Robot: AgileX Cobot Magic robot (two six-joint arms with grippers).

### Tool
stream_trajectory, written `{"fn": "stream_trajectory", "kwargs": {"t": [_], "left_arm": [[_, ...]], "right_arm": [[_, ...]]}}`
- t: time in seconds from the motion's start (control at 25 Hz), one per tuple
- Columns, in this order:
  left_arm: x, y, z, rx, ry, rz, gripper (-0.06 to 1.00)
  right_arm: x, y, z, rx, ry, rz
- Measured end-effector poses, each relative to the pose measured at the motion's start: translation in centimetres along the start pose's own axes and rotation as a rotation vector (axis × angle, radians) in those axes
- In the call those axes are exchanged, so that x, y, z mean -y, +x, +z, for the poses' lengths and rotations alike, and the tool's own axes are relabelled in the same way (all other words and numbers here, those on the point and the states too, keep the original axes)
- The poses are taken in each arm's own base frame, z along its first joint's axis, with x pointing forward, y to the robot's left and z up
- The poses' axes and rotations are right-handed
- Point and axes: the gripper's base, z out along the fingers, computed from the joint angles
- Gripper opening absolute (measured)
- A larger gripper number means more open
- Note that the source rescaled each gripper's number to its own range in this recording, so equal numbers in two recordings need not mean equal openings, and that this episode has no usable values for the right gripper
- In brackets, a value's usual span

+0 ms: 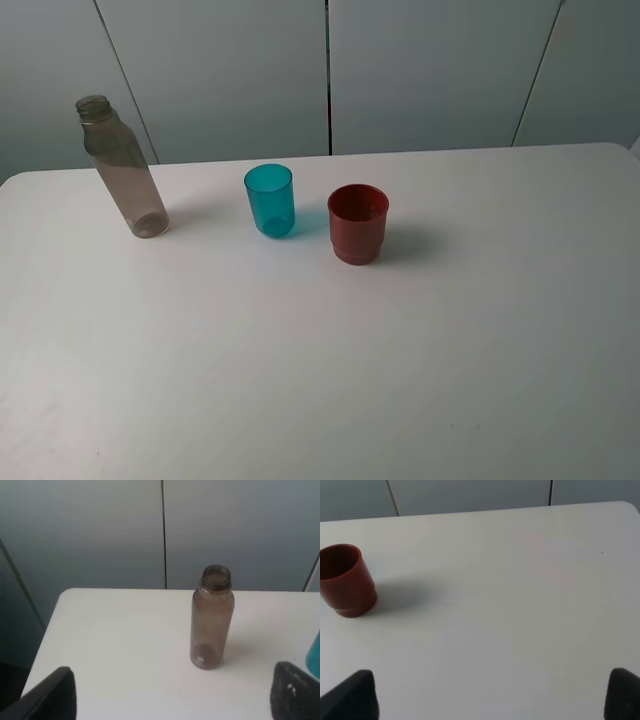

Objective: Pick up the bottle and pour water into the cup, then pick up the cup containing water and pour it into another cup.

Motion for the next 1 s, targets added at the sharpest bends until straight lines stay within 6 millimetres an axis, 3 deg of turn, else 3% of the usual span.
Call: {"fn": "stream_trajectory", "kwargs": {"t": [0.2, 0.44, 0.52, 0.76, 1.0], "left_arm": [[-0.3, 4.5, -3.4, -0.036, -0.011, 0.009, 0.97], [-0.5, 11.1, -5.3, 0.019, -0.002, 0.018, 0.97], [-0.5, 12.4, -5.2, 0.031, 0.001, 0.023, 0.97], [-0.6, 14.9, -2.3, -0.085, 0.042, 0.062, 0.97], [-0.6, 14.9, -2.1, -0.077, 0.043, 0.052, 0.97]], "right_arm": [[0.0, 0.0, 0.0, 0.0, 0.0, 0.0], [0.0, 0.0, 0.0, 0.0, 0.0, 0.0], [0.0, 0.0, 0.0, 0.0, 0.0, 0.0], [0.0, 0.0, 0.0, 0.0, 0.0, 0.0], [0.0, 0.0, 0.0, 0.0, 0.0, 0.0]]}}
